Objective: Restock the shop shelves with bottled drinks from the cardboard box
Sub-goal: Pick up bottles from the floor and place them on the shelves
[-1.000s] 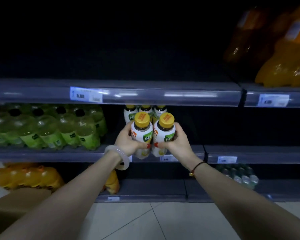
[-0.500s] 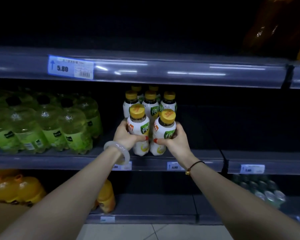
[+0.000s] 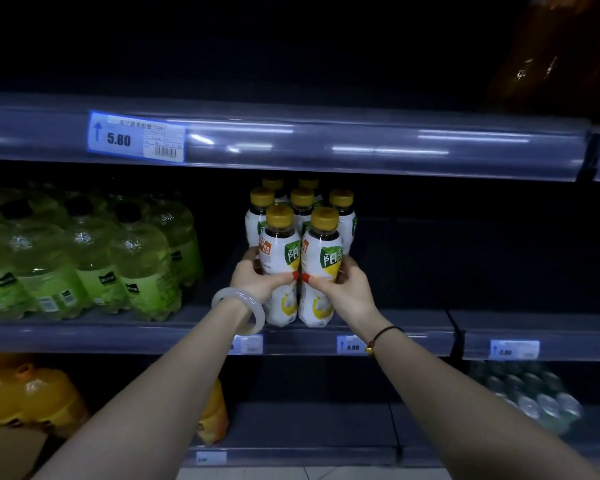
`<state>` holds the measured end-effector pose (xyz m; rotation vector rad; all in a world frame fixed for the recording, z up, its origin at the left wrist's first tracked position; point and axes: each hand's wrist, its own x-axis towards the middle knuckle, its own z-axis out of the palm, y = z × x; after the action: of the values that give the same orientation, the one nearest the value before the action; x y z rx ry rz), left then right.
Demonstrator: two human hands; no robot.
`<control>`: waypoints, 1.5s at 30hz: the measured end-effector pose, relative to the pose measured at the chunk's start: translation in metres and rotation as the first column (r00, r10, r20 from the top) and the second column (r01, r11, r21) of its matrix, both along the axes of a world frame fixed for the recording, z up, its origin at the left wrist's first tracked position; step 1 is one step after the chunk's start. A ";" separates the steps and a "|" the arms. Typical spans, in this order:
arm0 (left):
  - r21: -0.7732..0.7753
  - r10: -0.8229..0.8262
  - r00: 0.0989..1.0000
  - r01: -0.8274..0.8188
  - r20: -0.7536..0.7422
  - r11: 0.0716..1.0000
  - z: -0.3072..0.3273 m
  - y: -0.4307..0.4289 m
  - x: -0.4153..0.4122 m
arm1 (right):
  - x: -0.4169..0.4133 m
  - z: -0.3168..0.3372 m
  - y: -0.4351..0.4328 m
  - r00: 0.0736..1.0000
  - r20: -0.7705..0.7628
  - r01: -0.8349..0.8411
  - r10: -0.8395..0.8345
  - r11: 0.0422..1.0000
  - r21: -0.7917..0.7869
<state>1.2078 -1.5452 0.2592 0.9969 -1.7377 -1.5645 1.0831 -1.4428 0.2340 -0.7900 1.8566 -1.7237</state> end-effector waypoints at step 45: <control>-0.018 -0.732 0.176 0.976 0.658 0.219 0.241 0.494 -0.147 | 0.012 0.249 0.585 0.646 -0.087 0.581 -0.759 0.414 0.701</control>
<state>1.0604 -1.0513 0.4999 -0.0528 -3.3350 -1.2993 1.0948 -0.8577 0.4826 0.5733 2.5474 -1.1918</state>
